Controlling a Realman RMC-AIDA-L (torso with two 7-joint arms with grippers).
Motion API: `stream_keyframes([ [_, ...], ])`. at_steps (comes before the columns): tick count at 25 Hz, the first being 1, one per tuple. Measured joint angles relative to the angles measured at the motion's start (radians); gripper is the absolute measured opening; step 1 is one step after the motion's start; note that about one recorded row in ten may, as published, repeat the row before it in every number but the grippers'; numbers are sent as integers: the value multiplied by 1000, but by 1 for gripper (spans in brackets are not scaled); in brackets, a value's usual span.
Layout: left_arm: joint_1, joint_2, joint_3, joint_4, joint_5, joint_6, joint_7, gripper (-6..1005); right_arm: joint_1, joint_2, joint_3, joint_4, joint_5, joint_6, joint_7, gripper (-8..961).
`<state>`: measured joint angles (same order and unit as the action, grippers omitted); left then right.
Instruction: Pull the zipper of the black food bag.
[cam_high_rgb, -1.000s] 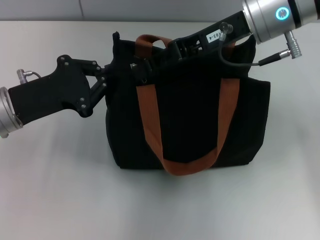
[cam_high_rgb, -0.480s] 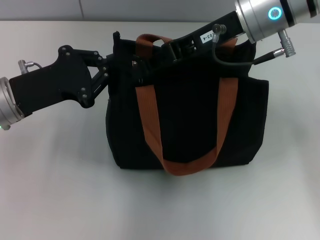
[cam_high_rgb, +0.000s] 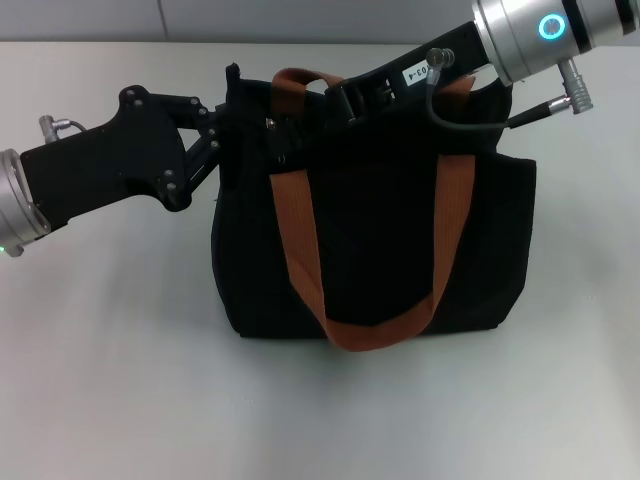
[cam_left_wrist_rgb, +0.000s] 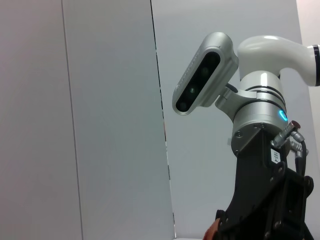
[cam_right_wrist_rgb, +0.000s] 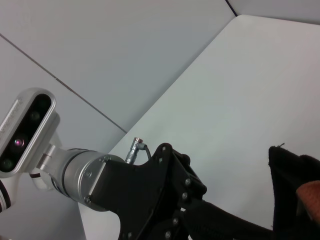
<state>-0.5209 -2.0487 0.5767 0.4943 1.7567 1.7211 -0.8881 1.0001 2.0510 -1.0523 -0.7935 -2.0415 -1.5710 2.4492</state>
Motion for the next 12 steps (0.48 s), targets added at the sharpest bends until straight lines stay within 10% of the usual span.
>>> stream_keyframes([
  [12,-21,-4,5,8,-1,-4,-28,49,-13,8,3,-13,1,2,-22,298],
])
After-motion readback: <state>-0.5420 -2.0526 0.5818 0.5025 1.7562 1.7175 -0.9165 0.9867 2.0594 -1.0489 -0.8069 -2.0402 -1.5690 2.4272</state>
